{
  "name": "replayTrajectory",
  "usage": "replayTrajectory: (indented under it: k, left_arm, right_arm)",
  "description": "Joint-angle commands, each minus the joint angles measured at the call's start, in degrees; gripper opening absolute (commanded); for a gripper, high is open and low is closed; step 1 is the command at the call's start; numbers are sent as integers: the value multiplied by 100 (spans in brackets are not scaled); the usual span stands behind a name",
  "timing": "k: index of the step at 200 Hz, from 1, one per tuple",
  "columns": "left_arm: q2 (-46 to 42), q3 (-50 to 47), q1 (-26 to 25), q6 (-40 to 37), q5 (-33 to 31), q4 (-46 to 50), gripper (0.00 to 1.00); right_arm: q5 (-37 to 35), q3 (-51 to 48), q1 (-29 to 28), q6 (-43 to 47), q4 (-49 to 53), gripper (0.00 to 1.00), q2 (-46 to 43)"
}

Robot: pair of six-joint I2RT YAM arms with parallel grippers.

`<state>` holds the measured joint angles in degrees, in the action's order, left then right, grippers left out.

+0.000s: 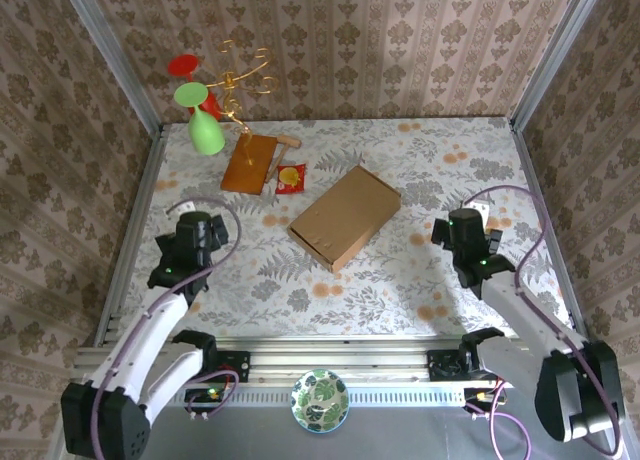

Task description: Fold the paper box

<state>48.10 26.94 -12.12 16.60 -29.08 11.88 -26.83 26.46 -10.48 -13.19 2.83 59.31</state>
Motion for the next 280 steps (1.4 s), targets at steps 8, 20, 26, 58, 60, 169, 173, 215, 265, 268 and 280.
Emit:
replayTrajectory:
  k: [8,20,26,58,60,169,173,215,265,268,280]
  left_arm:
    - [365,-353,463,-1149,669,-1487,100]
    - [776,-356,608,-1147,921,-1720,100]
    - [998,-368,705,-1104,1062,-1929,100]
    - [1991,-410,1093,-958,1685,-3051,100]
    - [2052,-409,1097,-1003,1688,-3161,100]
    - [4043,-889,1266,-1639,2447,-7148,100]
    - [4123,-829,1265,-1698,2438,-7201,100]
    - [4106,-674,1231,-1729,2470,-6852,100]
    - [4089,-664,1256,-1706,2493,-6813,100]
    - [4091,-664,1252,-1706,2489,-6813,100]
    - [4086,-687,1253,-1696,2515,-6857,100]
  right_arm:
    - [590,-381,51,685,-2455,100,539]
    - [746,-444,87,720,-2869,100,856]
    - [828,-455,134,740,-3050,100,1015]
    - [1353,-328,458,837,-3819,100,1562]
    - [1370,-311,477,836,-3848,100,1600]
    - [1818,-365,891,1011,-5312,100,2847]
    - [1813,-376,886,1016,-5328,100,2850]
    - [1805,-369,881,1011,-5276,100,2828]
    - [1743,-336,837,1048,-5250,100,2844]
    - [1732,-354,833,1055,-5267,100,2838]
    - [1585,-412,784,1060,-5375,100,2835]
